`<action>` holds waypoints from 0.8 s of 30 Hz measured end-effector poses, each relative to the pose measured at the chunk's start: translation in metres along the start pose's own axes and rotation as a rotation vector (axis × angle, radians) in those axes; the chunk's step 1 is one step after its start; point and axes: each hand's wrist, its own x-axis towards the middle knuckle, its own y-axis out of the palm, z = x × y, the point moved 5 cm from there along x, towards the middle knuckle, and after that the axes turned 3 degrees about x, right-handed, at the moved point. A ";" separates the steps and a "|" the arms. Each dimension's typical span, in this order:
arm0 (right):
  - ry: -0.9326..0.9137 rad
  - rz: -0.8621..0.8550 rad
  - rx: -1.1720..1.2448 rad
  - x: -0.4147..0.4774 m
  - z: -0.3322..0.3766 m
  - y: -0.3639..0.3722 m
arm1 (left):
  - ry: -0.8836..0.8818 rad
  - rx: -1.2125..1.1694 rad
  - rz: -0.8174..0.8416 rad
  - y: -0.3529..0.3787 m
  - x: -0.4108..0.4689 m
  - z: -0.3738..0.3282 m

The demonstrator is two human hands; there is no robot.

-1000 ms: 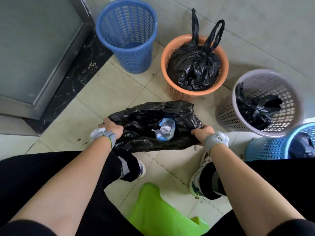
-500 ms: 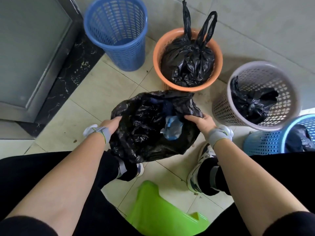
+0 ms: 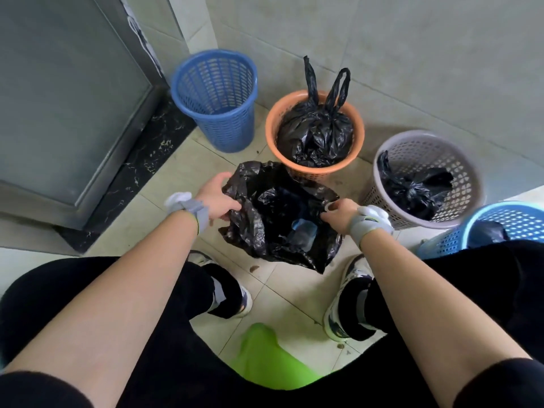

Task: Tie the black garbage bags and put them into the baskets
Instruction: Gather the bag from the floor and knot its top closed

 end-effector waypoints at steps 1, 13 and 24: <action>0.021 -0.012 -0.138 -0.004 0.000 -0.002 | 0.009 0.221 -0.151 -0.007 0.002 0.001; -0.022 -0.065 0.288 -0.015 -0.006 -0.012 | -0.061 0.254 -0.605 -0.042 -0.007 0.016; -0.207 -0.548 0.533 -0.057 0.024 -0.050 | -0.258 -0.366 -0.478 -0.031 -0.008 0.035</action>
